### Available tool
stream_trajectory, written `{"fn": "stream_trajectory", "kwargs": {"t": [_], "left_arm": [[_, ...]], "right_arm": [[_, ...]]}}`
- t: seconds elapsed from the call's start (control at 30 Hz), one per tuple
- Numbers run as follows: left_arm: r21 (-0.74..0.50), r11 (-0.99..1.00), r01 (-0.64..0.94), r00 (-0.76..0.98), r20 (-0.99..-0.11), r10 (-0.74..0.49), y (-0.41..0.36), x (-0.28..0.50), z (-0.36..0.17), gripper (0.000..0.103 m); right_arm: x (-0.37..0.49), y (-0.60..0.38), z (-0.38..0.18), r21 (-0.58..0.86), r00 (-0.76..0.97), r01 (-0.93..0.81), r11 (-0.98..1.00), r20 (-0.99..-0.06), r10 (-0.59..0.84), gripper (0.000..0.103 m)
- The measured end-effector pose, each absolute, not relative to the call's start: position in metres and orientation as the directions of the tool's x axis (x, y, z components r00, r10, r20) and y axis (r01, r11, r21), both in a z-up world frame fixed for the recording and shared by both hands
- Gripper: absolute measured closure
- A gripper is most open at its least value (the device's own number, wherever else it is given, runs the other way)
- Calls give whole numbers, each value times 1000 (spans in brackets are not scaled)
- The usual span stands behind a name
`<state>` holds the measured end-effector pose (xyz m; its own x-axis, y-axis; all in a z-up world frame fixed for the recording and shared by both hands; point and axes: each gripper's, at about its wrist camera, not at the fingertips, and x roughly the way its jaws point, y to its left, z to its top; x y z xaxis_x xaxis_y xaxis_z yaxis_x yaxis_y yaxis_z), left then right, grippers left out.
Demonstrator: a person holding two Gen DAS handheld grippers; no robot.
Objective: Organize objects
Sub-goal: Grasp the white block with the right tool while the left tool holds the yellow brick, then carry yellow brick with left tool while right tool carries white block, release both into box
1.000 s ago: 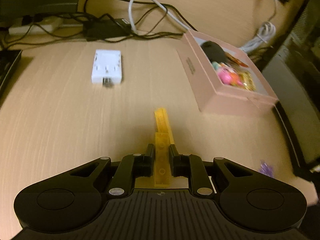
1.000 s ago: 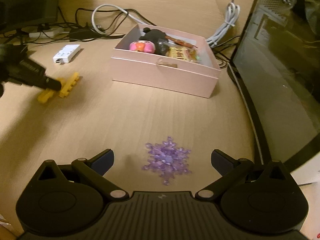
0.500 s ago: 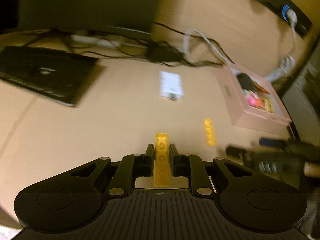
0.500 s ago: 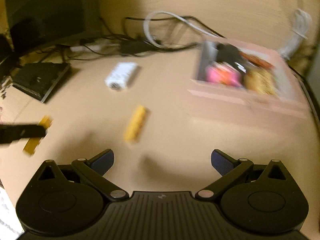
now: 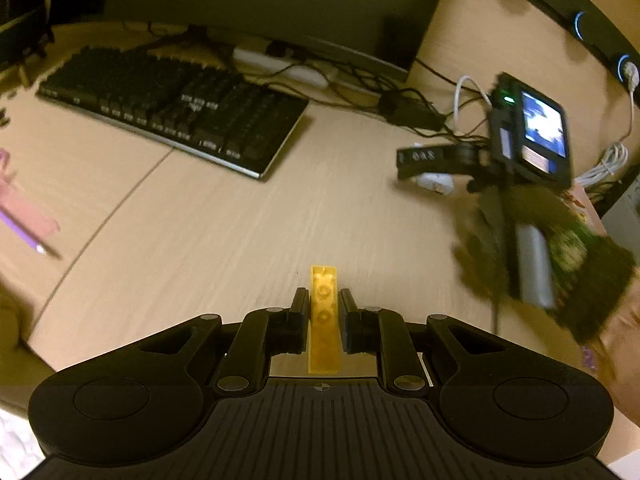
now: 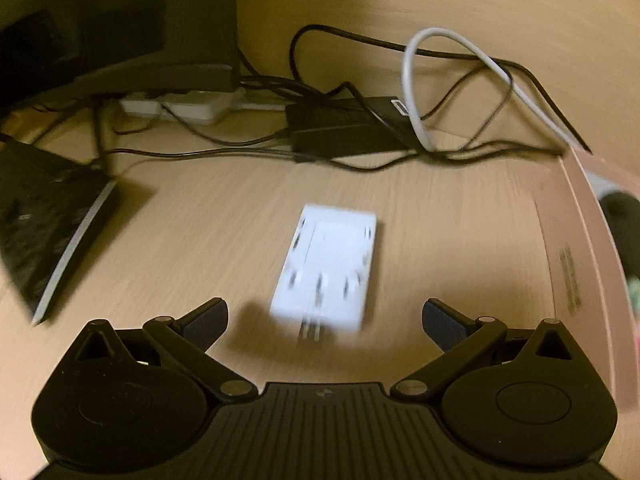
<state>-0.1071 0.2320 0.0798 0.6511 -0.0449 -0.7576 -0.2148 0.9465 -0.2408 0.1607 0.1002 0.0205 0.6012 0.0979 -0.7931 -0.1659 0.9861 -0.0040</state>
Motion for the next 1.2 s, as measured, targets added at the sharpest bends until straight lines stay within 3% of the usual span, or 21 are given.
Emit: {"fn": "stream_trajectory", "kwargs": {"t": [0.2,0.3,0.37,0.77,1.2], "left_arm": [[-227,955,-192,655,-754,-48,243,-108,80,85],[-227,957,-181,650,-758,-57,247,-107,79,85],[-226,960,-168,653,-754,-63,248,-105,79,85],[-250,968,17,628,-750,-205,202,-77,74,85],[-255,922,290,521,-766,-376,77,-40,67,85]], "right_arm": [[179,104,19,17,597,-152,988,-795,106,2],[176,109,24,8,613,-186,982,-780,123,28],[169,111,28,-9,624,-199,980,-772,120,56],[78,64,75,23,661,-256,967,-726,192,56],[-55,-65,78,-30,649,-40,999,-761,3,56]]}}
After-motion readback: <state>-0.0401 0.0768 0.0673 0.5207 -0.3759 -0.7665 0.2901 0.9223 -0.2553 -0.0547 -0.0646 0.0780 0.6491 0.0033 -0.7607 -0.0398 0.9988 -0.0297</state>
